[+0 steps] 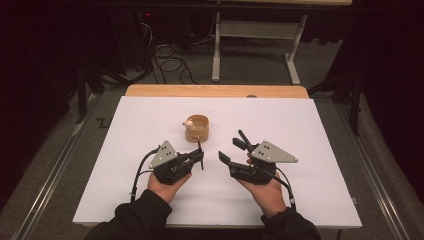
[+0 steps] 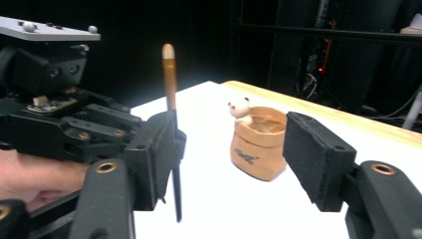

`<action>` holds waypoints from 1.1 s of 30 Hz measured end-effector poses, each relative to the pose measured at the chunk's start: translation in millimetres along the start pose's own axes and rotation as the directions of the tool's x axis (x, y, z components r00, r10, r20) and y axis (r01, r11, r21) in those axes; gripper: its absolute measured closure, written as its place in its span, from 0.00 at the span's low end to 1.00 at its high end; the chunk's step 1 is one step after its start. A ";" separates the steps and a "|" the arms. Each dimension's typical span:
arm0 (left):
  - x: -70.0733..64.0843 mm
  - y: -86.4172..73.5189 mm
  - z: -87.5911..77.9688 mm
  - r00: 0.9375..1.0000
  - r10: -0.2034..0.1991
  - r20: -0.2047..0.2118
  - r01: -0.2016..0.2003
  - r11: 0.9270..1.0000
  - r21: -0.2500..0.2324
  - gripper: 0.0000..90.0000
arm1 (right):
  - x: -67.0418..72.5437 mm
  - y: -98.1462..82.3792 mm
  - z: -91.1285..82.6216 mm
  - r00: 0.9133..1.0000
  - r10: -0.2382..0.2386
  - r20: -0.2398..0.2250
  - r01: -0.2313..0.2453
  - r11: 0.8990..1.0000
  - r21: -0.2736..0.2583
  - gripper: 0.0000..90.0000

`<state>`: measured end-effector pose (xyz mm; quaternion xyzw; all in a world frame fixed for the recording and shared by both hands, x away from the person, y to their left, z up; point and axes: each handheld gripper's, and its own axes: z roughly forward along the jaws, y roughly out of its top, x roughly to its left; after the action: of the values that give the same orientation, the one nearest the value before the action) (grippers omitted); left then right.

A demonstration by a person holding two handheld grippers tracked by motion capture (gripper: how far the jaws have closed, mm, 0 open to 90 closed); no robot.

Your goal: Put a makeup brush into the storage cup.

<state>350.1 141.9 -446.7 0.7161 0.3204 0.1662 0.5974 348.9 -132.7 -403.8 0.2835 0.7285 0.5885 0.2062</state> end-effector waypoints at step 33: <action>25.6 6.3 -15.4 0.996 -0.019 -0.092 0.016 0.999 -0.033 0.92 | -40.3 -15.5 -45.6 0.989 0.018 0.144 -0.021 1.000 0.022 0.17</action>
<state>361.2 169.8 -440.9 0.6950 0.3511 0.1992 0.5950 347.7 -195.2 -410.0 0.3347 0.7159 0.5600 0.2489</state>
